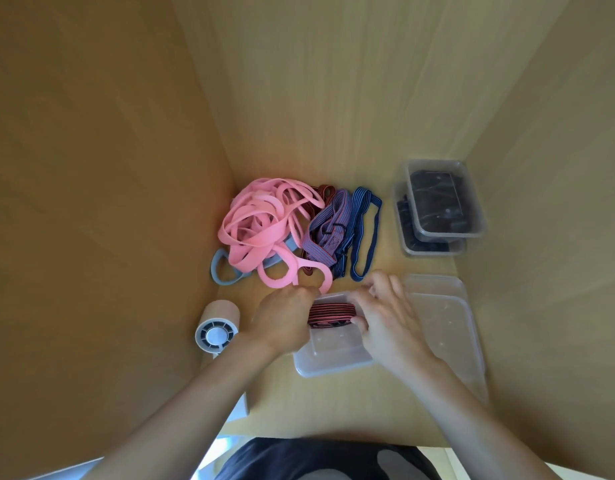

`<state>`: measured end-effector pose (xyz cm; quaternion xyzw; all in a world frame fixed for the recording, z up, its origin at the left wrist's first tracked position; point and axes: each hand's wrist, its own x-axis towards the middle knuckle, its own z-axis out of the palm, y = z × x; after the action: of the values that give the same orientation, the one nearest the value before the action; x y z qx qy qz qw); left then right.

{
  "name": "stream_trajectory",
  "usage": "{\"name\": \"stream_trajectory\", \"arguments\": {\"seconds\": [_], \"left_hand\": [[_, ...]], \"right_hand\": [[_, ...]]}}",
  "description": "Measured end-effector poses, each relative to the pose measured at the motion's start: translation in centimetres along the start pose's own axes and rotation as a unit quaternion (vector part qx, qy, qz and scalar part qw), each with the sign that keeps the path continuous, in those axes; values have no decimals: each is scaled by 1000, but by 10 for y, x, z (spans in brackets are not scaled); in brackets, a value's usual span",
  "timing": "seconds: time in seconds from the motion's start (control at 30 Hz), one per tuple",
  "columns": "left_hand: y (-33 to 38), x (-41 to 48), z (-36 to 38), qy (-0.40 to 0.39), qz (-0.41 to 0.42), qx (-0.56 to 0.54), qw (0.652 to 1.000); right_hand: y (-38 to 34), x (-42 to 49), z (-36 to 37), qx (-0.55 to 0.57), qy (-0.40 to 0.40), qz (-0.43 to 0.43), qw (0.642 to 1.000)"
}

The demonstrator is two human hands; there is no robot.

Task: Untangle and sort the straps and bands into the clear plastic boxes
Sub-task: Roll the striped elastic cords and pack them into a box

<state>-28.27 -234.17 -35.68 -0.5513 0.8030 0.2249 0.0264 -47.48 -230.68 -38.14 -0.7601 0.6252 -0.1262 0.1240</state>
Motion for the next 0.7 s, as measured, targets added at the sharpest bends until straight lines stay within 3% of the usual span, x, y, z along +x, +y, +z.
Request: {"name": "stream_trajectory", "arguments": {"seconds": [0.27, 0.7], "left_hand": [[-1, 1, -3, -15, 18, -3, 1000], [-5, -3, -8, -32, 27, -47, 998]], "right_hand": [[13, 15, -7, 24, -67, -54, 996], [15, 9, -2, 49, -58, -52, 996]]}}
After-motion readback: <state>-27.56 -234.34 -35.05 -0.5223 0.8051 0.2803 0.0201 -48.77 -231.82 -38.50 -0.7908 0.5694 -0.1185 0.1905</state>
